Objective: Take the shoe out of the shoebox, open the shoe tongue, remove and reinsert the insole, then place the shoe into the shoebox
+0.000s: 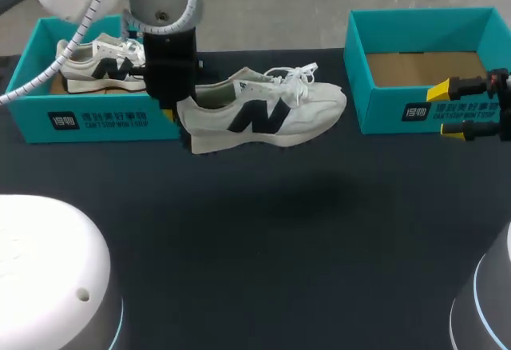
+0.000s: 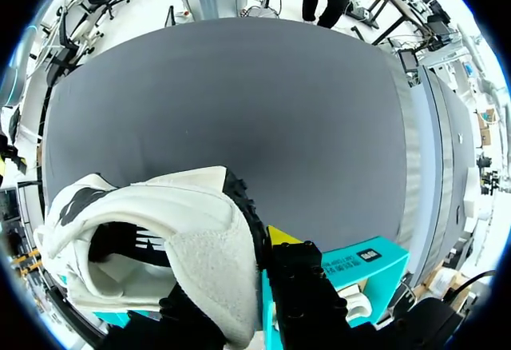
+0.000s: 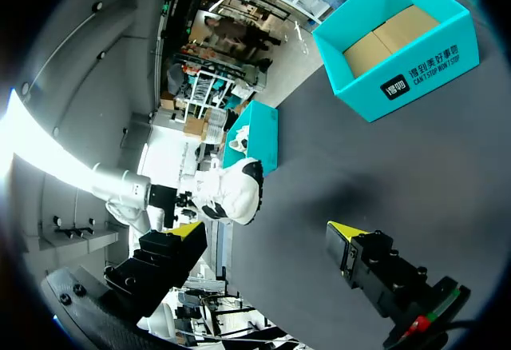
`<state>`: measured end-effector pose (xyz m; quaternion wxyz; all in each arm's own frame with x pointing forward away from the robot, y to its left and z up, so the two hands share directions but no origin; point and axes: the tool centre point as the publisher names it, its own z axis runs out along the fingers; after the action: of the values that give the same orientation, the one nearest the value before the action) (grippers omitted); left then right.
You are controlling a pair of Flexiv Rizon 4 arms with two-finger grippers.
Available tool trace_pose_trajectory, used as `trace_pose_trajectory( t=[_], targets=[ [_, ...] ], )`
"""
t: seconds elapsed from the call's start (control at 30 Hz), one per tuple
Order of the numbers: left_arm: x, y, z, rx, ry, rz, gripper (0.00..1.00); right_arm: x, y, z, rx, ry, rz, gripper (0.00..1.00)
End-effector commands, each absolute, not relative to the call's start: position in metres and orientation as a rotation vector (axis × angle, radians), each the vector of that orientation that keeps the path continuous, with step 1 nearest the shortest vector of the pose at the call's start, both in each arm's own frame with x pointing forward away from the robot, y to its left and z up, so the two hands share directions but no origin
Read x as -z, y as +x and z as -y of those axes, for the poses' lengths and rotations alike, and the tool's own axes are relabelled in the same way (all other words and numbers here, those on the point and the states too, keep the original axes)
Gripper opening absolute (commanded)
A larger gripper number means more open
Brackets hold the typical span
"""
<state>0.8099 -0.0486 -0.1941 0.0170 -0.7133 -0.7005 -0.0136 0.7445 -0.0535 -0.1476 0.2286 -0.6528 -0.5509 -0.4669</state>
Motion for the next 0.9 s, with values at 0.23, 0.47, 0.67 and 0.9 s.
trace_pose_trajectory(
  t=[0.23, 0.47, 0.67, 0.9],
  targets=[
    [0.224, 0.801, 0.056, 0.167, -2.314, 2.136, 0.00, 0.147, 0.744, 0.053, 1.282, -1.802, 1.517, 1.00],
    [0.264, 0.801, 0.051, 0.197, -2.313, 2.125, 0.00, 0.147, 0.744, 0.053, 1.282, -1.802, 1.517, 1.00],
    [0.301, 0.803, 0.053, 0.193, -2.374, 2.064, 0.00, 0.147, 0.744, 0.053, 1.282, -1.802, 1.517, 1.00],
    [0.338, 0.812, 0.057, 0.210, -2.375, 2.065, 0.00, 0.147, 0.744, 0.053, 1.282, -1.802, 1.517, 1.00]
  ],
)
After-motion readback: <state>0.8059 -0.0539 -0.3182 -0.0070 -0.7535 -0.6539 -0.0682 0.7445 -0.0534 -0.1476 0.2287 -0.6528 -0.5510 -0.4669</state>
